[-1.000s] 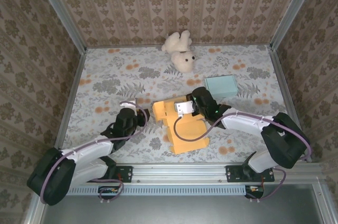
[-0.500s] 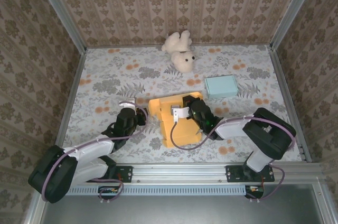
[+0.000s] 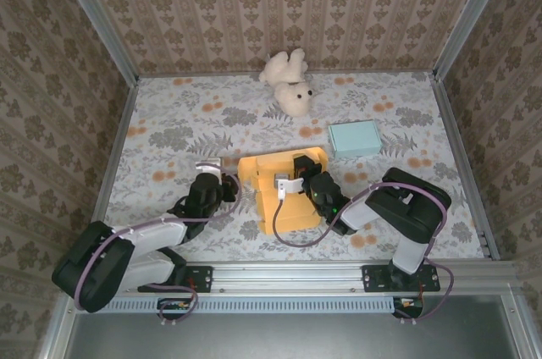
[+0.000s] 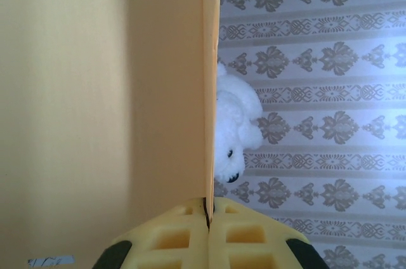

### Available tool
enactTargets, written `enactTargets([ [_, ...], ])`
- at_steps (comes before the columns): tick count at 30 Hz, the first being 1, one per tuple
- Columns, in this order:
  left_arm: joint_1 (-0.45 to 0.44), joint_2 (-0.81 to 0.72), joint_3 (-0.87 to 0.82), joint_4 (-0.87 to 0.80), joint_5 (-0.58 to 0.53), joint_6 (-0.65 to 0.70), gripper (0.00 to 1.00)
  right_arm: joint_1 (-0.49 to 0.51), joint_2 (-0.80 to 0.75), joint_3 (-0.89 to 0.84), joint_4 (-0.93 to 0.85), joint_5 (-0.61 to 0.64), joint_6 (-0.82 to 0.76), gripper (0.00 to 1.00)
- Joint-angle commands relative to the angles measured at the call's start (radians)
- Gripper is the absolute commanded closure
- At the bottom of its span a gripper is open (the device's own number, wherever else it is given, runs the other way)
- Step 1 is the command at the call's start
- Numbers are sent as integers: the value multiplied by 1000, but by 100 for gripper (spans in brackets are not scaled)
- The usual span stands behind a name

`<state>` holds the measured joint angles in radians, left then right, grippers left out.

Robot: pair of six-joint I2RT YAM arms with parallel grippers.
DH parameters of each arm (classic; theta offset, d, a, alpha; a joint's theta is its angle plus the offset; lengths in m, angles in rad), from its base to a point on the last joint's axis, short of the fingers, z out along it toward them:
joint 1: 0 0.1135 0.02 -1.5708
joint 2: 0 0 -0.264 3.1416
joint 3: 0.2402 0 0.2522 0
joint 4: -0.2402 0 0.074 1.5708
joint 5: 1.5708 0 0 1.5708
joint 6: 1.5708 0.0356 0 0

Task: Fold the paper box

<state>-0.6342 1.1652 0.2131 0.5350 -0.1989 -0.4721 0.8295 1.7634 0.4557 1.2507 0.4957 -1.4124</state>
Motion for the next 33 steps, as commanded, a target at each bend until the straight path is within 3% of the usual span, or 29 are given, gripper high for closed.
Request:
enactTargets([
  [1,1,-5,-12,55,79,93,62,5,-10,-14,45,27,0,100],
  [13,42,86,6,164,257,130,61,5,17,-15,40,25,3,100],
  [33,42,114,-24,269,340,119,68,3,21,-12,21,27,15,100],
])
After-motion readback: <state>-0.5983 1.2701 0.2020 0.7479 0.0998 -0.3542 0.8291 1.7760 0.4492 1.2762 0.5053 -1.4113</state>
